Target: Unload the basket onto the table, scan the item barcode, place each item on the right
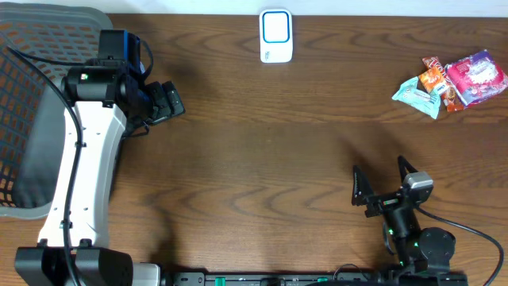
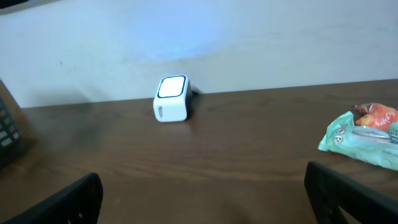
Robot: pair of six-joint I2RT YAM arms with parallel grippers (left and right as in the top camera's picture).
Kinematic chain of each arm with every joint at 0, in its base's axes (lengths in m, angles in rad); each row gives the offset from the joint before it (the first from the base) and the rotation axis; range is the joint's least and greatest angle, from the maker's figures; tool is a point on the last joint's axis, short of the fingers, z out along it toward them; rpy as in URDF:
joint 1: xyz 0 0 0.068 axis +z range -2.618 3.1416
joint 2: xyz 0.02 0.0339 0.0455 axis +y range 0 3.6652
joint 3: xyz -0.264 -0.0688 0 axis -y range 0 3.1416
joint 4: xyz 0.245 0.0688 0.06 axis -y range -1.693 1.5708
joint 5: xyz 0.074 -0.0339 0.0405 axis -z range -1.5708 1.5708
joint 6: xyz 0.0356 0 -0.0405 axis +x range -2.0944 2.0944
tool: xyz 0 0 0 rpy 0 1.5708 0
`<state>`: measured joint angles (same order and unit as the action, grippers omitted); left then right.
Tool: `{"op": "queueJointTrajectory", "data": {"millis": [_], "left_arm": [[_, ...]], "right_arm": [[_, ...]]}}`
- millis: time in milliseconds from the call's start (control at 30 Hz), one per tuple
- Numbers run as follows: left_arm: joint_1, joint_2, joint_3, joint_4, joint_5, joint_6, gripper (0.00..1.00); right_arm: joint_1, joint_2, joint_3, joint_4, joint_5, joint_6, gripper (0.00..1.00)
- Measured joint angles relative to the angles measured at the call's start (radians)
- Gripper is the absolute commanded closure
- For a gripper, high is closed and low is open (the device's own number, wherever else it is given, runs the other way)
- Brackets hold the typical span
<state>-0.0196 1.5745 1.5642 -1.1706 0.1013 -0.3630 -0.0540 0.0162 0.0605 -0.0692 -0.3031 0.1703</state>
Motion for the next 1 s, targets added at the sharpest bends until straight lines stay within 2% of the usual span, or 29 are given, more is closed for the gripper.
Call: {"op": "queueJointTrajectory", "data": {"millis": [200,467,1000], "left_arm": [[0.000,0.000,0.000,0.000,0.000,0.000,0.02],[0.000,0.000,0.000,0.000,0.000,0.000,0.02],[0.000,0.000,0.000,0.000,0.000,0.000,0.02]], "right_arm": [[0.010,-0.003,-0.045,0.064,0.011,-0.044,0.01],[0.068,-0.004,-0.050,0.016,0.085,-0.179,0.01],[0.043,0.014,-0.051,0.006,0.150,-0.189,0.01]]}}
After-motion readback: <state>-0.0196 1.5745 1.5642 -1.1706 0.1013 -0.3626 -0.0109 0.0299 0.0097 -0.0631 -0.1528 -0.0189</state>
